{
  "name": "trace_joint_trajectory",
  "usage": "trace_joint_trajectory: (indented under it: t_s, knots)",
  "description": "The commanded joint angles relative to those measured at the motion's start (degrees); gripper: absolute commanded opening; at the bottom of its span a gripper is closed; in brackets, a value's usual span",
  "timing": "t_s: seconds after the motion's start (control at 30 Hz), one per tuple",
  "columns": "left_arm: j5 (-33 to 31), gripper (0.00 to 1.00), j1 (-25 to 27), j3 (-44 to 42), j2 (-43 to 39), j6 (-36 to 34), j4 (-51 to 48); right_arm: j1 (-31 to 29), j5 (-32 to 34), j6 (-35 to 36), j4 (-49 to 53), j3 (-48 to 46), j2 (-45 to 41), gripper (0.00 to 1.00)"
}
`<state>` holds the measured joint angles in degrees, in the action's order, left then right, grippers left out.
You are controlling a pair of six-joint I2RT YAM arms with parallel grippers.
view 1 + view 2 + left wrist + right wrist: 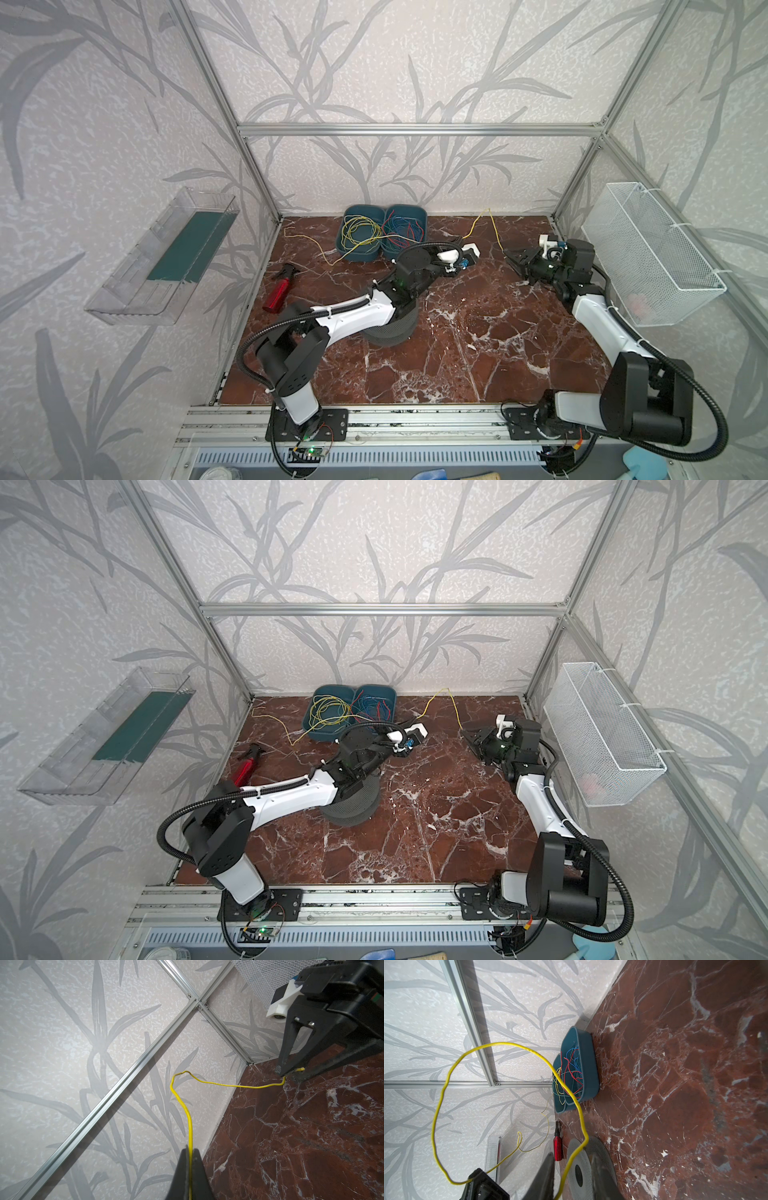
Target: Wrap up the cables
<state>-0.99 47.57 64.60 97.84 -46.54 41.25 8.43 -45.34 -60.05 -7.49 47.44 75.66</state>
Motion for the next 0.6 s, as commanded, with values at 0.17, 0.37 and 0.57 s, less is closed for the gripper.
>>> trace_joint_trajectory:
  t_s: [0.17, 0.37, 0.57]
  knots:
    - [-0.17, 0.00, 0.15, 0.52, -0.46, -1.01, 3.15, 0.02, -2.29, -2.52, -4.25, -1.05, 0.24, 0.23]
    - [-0.30, 0.00, 0.16, 0.27, -0.57, -1.40, 3.12, 0.08, -2.55, -2.60, -5.03, -1.03, 0.47, 0.07]
    - [-0.07, 0.00, -0.31, 0.75, -0.72, -3.31, 2.47, 0.03, 1.97, 5.38, 3.99, -0.58, -2.16, 0.00]
